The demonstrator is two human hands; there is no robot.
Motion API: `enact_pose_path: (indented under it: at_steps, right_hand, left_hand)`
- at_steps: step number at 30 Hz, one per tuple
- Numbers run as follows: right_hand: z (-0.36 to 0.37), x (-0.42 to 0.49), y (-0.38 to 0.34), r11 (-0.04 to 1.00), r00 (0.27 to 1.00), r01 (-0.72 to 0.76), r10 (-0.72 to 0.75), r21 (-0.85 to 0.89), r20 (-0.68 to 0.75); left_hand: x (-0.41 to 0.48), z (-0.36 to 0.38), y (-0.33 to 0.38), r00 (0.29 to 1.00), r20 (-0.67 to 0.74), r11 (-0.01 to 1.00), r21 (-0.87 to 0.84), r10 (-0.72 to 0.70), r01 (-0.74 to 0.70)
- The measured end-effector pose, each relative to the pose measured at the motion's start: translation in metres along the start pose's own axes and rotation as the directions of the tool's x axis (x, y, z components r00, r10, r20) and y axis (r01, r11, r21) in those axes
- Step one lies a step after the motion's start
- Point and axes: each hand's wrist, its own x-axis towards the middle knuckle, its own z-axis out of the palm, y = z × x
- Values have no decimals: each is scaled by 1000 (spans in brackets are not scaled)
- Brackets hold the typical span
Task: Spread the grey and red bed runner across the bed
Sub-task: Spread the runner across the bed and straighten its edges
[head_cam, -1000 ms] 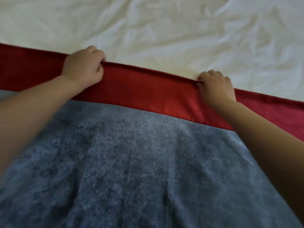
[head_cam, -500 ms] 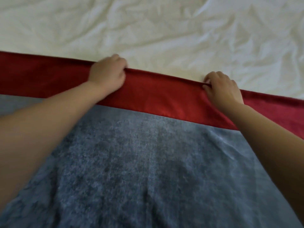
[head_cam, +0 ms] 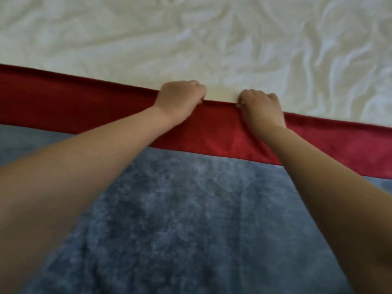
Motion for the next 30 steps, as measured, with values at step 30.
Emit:
enact_pose_path:
  at_steps: [30]
  right_hand:
    - [4, -39, 187, 1000, 1000, 18, -18, 23, 21]
  left_hand:
    - [94, 50, 140, 993, 12, 985, -125, -121, 122]
